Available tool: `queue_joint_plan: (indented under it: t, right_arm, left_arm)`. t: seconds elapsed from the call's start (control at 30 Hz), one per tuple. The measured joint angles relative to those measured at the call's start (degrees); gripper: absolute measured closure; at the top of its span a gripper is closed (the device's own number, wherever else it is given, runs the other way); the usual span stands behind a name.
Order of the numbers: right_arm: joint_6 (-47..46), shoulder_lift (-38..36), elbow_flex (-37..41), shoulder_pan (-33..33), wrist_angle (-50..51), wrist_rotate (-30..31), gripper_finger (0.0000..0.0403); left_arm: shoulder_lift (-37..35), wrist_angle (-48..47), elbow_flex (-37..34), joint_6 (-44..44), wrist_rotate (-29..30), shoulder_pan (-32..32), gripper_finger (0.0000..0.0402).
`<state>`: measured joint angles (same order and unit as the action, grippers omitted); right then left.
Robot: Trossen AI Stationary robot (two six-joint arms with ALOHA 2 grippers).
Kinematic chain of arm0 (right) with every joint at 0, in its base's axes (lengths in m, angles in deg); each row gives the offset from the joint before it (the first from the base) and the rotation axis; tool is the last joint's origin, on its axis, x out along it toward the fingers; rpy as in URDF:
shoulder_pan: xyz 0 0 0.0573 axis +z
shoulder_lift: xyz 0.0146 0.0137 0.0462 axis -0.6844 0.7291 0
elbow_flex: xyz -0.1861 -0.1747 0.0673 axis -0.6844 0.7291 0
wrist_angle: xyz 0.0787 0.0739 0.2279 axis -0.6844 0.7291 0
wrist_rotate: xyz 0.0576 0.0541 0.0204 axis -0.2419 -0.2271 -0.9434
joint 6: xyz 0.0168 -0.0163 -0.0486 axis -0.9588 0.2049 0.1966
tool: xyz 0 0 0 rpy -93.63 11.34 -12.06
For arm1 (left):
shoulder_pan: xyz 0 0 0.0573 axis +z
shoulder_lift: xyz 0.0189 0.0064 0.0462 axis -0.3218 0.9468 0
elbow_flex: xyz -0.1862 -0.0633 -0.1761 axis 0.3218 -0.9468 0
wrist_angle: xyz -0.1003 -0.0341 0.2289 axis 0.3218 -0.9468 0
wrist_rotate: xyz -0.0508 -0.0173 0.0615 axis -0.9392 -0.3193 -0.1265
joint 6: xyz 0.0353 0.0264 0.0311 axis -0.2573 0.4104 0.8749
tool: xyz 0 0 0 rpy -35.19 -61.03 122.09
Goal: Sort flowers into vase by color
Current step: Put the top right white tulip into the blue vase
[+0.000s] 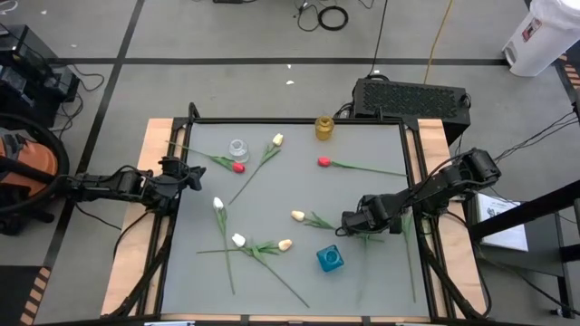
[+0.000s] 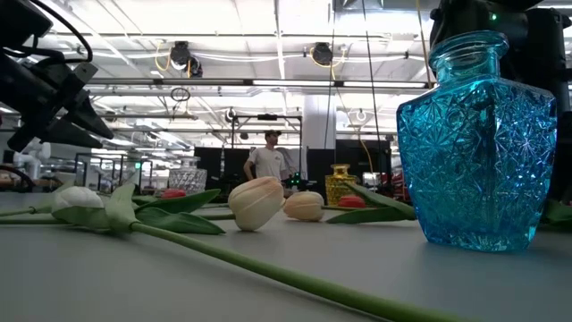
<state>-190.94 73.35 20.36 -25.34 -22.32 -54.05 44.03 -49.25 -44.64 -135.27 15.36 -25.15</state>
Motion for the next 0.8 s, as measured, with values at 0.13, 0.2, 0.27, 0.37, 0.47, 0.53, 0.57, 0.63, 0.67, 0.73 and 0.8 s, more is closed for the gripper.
queue_joint_plan:
  t: [0.13,0.2,0.27,0.37,0.47,0.53,0.57,0.63,0.67,0.73,0.8]
  right_arm:
    - [0.5,0.0,0.0,0.0,-0.7,-1.2,0.04]
    - [1.0,0.0,0.0,0.0,-1.7,-1.3,0.04]
    - [1.3,0.0,0.0,0.0,-2.3,-1.3,0.0401]
    - [1.3,-0.2,0.0,0.0,-2.8,-1.3,0.0401]
    - [1.6,-1.0,0.0,0.0,-2.8,-1.3,0.0402]
    - [1.6,-1.8,0.0,0.0,-2.6,-1.2,0.0402]
    - [1.8,-2.3,0.0,0.0,-2.6,-1.2,0.0402]
    - [1.8,-3.3,0.0,0.0,-2.6,-0.4,0.0402]
    - [1.8,-3.9,0.0,0.0,-2.5,0.2,0.0402]
    - [1.6,-5.3,-0.1,0.0,-2.1,1.3,0.0402]
    - [1.6,-6.7,-0.1,0.0,-1.9,2.7,0.0402]
  left_arm:
    - [0.0,0.0,0.0,0.0,0.0,0.0,0.0254]
    - [0.0,0.0,0.0,0.0,0.0,0.0,0.0254]
    - [0.0,0.0,0.0,0.0,0.0,0.0,0.0254]
    - [0.0,0.0,0.0,0.0,0.0,0.0,0.0254]
    - [0.0,0.0,0.0,0.0,0.0,0.0,0.0254]
    - [0.0,0.0,0.0,0.0,0.0,0.0,0.0254]
    - [0.0,0.0,0.0,0.0,0.0,0.0,0.0254]
    - [0.0,0.0,0.0,0.0,0.0,0.0,0.0254]
    - [0.0,0.0,0.0,0.0,0.0,0.0,0.0254]
    - [0.0,0.0,0.0,0.0,0.0,0.0,0.0254]
    - [0.0,0.0,0.0,0.0,0.0,0.0,0.0254]
